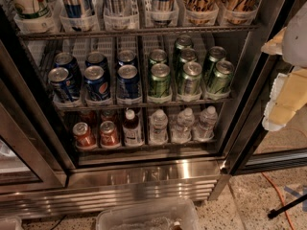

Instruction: Pick green can from middle shelf of fridge

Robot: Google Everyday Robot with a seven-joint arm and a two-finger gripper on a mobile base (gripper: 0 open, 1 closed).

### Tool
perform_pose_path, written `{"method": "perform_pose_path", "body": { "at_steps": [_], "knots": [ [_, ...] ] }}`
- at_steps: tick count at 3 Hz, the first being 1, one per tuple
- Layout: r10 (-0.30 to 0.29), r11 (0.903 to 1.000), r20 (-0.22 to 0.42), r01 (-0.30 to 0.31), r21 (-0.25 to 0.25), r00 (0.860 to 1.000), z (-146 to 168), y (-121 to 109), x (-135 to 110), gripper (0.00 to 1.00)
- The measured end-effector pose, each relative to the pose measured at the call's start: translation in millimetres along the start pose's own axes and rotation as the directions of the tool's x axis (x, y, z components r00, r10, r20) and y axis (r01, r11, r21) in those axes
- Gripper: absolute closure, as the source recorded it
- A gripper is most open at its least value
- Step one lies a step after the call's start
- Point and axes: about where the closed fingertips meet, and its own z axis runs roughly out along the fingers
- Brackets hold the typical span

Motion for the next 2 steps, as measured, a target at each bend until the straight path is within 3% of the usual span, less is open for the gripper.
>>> {"method": "perform_pose_path", "body": {
  "at_steps": [2],
  "knots": [
    [0.003, 1.0, 0.021, -0.003, -0.001, 1.0, -1.3, -1.0, -4.9, 0.0]
  ]
}}
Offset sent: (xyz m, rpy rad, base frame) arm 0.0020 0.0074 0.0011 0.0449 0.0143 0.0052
